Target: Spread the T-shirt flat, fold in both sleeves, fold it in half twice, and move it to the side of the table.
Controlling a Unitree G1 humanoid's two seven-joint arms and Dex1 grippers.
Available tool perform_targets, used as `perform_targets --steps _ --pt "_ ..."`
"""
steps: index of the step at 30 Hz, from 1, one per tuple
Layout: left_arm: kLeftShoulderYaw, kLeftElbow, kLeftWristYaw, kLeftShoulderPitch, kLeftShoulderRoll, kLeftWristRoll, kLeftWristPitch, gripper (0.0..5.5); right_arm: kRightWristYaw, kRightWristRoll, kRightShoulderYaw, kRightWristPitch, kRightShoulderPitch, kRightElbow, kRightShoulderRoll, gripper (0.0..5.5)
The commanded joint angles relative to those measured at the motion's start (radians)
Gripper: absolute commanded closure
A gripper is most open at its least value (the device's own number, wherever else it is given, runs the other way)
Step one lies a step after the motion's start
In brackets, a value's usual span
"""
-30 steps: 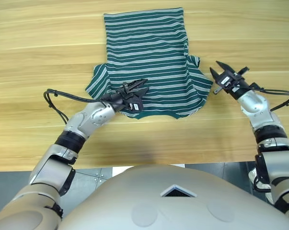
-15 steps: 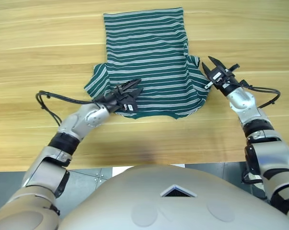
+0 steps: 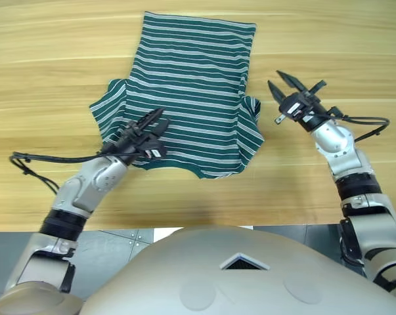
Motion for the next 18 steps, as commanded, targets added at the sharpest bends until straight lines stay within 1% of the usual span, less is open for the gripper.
perform_targets --steps 1,4,7,9,10,12,14,18 --pt "-0.061 -0.047 -0.070 -0.025 -0.039 0.005 -0.030 3.87 0.168 0.121 -0.047 -0.070 0.296 -0.232 -0.236 4.22" --pt "-0.104 -0.042 -0.113 -0.031 -0.057 0.017 -0.047 3.87 0.246 0.243 -0.089 -0.092 0.506 -0.397 -0.348 4.22" --pt "-0.110 -0.026 -0.128 -0.048 -0.063 0.021 -0.057 3.87 0.274 0.290 -0.111 -0.079 0.623 -0.483 -0.369 4.22" --pt "-0.146 0.003 -0.149 -0.057 -0.085 0.021 -0.072 3.87 0.298 0.297 -0.079 -0.060 0.632 -0.498 -0.346 4.22" --pt "-0.165 0.026 -0.158 -0.062 -0.094 0.027 -0.077 3.87 0.319 0.289 -0.036 -0.047 0.620 -0.501 -0.319 4.22" --pt "-0.183 0.072 -0.165 -0.070 -0.102 0.041 -0.081 3.87 0.352 0.264 0.051 -0.024 0.578 -0.481 -0.250 4.22" --pt "-0.187 0.112 -0.159 -0.081 -0.101 0.060 -0.083 3.87 0.355 0.204 0.108 -0.003 0.511 -0.413 -0.174 4.22" --pt "-0.204 0.148 -0.156 -0.082 -0.105 0.069 -0.097 3.87 0.319 0.133 0.140 0.032 0.388 -0.285 -0.073 4.22"
